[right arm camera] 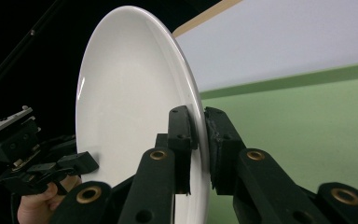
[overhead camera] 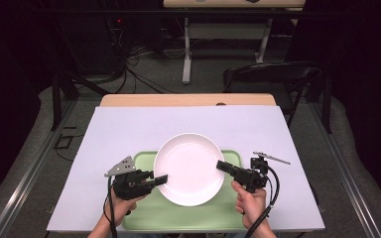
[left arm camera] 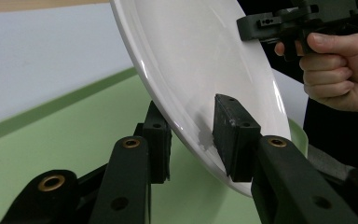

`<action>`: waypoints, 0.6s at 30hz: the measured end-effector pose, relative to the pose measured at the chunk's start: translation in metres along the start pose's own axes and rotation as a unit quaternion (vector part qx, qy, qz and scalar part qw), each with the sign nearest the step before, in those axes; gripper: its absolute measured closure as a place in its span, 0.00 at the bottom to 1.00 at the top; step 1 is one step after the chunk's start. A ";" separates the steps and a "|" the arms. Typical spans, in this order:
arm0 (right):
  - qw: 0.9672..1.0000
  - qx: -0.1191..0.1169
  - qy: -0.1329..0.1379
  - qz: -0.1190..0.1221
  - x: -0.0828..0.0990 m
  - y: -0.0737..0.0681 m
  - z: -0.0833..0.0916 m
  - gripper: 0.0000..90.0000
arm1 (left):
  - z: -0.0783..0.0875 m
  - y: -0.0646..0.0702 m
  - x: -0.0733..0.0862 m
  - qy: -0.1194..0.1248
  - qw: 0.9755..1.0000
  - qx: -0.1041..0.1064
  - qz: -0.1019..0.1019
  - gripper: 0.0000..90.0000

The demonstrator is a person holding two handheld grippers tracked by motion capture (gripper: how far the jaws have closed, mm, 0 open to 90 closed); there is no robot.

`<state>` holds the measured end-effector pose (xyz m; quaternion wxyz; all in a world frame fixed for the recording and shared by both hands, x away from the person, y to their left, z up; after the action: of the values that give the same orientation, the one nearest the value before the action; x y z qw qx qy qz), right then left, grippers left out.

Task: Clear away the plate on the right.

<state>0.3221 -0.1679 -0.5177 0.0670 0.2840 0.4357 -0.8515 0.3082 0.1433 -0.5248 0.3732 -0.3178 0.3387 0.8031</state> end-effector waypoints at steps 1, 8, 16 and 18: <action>1.000 0.000 -0.001 0.000 0.000 0.000 0.000 0.91 | 0.000 0.000 0.000 -0.002 1.000 0.002 0.000 0.75; 1.000 -0.002 -0.013 0.006 0.005 -0.002 0.000 0.91 | 0.004 -0.003 0.002 -0.013 1.000 0.011 -0.002 0.75; 1.000 -0.001 -0.028 0.005 0.011 -0.005 -0.008 0.91 | 0.008 -0.009 0.009 -0.035 0.999 0.022 0.006 0.76; 0.999 0.002 -0.037 0.007 0.014 -0.006 -0.011 0.91 | 0.008 -0.010 0.011 -0.040 0.999 0.025 0.006 0.76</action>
<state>0.3128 -0.1537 -0.5260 0.0887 0.2559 0.4290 -0.8618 0.3089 0.1588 -0.5313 0.3892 -0.2736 0.3455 0.8089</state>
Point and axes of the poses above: each handheld gripper's, and its own axes: z roughly backward along the jaws, x roughly out of its underside, y roughly to its right, the point moved 4 cm from there along -z, roughly forward along the jaws, and after that the axes turned 14 degrees about -y, right-handed, at the moved point
